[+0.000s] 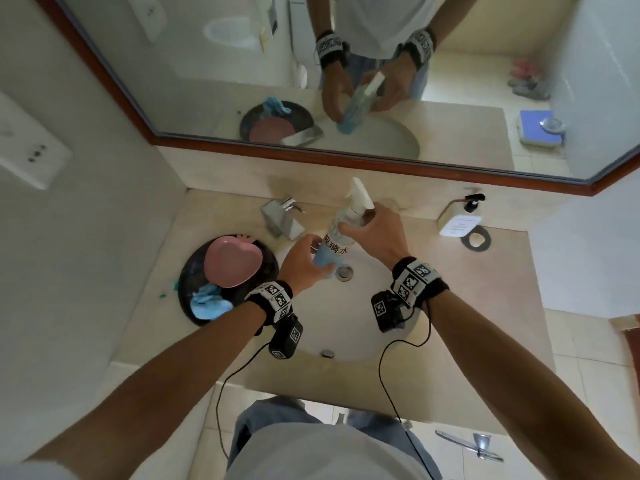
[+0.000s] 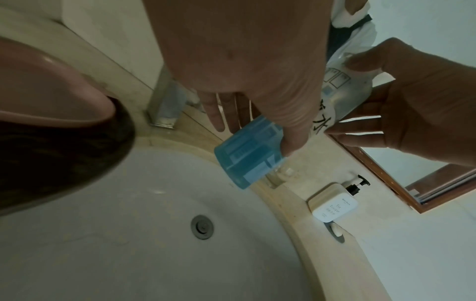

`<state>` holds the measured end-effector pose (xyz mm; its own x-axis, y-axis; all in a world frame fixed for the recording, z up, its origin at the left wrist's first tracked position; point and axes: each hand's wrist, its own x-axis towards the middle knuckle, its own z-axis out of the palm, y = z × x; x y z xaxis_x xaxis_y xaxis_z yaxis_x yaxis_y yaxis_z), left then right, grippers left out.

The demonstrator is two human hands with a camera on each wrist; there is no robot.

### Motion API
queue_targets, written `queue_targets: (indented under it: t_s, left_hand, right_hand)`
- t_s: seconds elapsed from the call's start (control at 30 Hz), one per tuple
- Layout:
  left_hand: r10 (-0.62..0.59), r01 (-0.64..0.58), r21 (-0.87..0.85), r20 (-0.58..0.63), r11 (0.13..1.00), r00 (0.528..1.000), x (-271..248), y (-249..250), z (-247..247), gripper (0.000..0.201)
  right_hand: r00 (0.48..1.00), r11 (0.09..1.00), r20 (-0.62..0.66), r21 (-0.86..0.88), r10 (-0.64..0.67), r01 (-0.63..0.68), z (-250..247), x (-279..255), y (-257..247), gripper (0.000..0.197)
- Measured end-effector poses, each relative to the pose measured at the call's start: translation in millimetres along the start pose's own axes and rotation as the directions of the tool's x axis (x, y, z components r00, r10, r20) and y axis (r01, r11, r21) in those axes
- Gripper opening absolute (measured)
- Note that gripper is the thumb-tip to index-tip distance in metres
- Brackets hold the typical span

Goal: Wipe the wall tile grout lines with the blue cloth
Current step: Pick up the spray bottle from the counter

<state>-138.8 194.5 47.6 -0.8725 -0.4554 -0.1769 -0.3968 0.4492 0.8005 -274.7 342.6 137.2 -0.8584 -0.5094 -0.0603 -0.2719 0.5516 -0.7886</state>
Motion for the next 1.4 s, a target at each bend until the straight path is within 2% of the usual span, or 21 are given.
queue_targets:
  t_s: [0.27, 0.37, 0.47, 0.6, 0.83, 0.97, 1.03, 1.17, 1.3, 1.4]
  left_hand:
    - [-0.096, 0.096, -0.053, -0.004, 0.994, 0.995, -74, -76, -61, 0.056]
    - [-0.163, 0.16, -0.049, -0.071, 0.986, 0.984, -95, -95, -75, 0.055]
    - [-0.204, 0.198, -0.051, -0.153, 0.979, 0.967, -108, -112, -85, 0.053]
    - [-0.247, 0.234, -0.087, -0.179, 0.968, 0.953, -112, -127, -95, 0.054]
    - [-0.285, 0.264, -0.125, -0.201, 0.956, 0.937, -108, -144, -87, 0.05]
    - [-0.283, 0.26, -0.125, -0.22, 0.957, 0.934, -102, -143, -81, 0.034]
    - [-0.28, 0.258, -0.126, -0.215, 0.958, 0.936, -99, -142, -82, 0.029]
    - [-0.273, 0.262, -0.086, -0.176, 0.961, 0.946, -95, -145, -87, 0.037]
    - [-0.225, 0.221, -0.047, -0.158, 0.974, 0.961, -93, -140, -95, 0.047]
    - [-0.241, 0.238, -0.037, -0.128, 0.971, 0.962, -91, -140, -99, 0.051]
  right_hand:
    - [0.977, 0.994, 0.206, -0.081, -0.052, 0.07, 93, -42, -40, 0.051]
    - [0.965, 0.991, 0.252, -0.088, -0.08, 0.105, 125, -54, -52, 0.063]
    - [0.954, 0.989, 0.28, -0.07, -0.106, 0.13, 151, -60, -64, 0.059]
    - [0.944, 0.985, 0.305, -0.082, -0.122, 0.154, 175, -60, -74, 0.059]
    - [0.928, 0.96, 0.344, -0.179, -0.143, 0.214, 194, -65, -77, 0.063]
    - [0.879, 0.895, 0.365, -0.203, -0.307, 0.397, 193, -70, -77, 0.069]
    - [0.869, 0.885, 0.372, -0.205, -0.326, 0.419, 191, -70, -73, 0.071]
    - [0.89, 0.915, 0.384, -0.212, -0.246, 0.344, 189, -62, -67, 0.065]
    - [0.871, 0.906, 0.409, -0.194, -0.272, 0.375, 191, -58, -69, 0.067]
    - [0.87, 0.907, 0.393, -0.168, -0.298, 0.386, 194, -62, -70, 0.071]
